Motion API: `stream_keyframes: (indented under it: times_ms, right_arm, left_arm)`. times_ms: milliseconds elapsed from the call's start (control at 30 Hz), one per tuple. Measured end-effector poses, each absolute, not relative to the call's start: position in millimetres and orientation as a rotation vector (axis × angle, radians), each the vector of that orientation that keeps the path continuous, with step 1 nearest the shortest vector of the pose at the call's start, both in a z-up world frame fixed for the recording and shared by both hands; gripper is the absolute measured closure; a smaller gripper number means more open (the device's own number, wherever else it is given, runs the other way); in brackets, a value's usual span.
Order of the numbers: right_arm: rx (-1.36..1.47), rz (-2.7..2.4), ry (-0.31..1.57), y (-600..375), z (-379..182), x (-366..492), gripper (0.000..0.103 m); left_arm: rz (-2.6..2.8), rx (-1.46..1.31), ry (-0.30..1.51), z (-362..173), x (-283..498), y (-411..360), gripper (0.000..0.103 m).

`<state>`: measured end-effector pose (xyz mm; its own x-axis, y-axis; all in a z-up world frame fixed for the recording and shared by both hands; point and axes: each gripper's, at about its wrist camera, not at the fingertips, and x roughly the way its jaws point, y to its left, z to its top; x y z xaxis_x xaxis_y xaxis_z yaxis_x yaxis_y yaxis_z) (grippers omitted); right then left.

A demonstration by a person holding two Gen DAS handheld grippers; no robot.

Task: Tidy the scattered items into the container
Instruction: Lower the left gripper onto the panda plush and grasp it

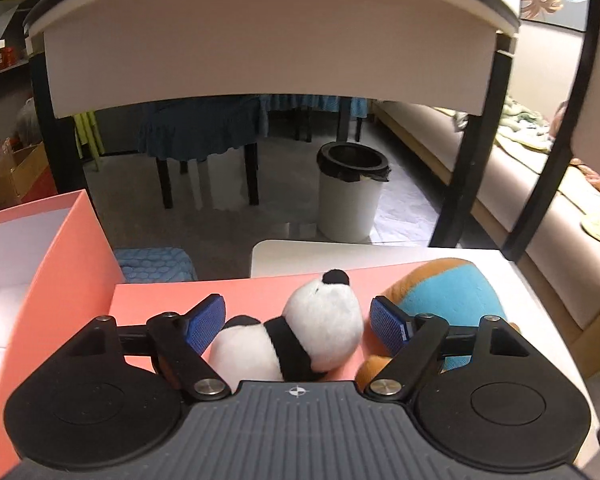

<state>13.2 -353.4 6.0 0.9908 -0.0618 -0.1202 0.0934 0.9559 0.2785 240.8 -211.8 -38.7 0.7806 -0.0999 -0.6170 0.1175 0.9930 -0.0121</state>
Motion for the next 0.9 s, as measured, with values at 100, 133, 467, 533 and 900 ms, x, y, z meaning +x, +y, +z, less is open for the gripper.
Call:
stream_keyframes:
  times_ms: [100,133,467,533,900]
  right_arm:
    - [0.283,-0.072,0.118,-351,5,14,0.000]
    - [0.283,-0.070,0.121,-352,5,16,0.000]
    - [0.262,-0.082,0.148,-355,-2,18,0.000]
    - [0.257,-0.086,0.149,-354,-3,17,0.000]
    - [0.224,-0.084,0.133,-343,-3,20,0.000]
  left_arm:
    - [-0.101,0.029,0.665,-46,251,-215,0.024]
    - [-0.101,0.023,0.663,-48,253,-216,0.024]
    - [-0.169,0.022,0.625,-47,246,-225,0.059]
    - [-0.185,0.007,0.629,-46,245,-222,0.060]
    - [-0.275,-0.098,0.540,5,208,-190,0.060]
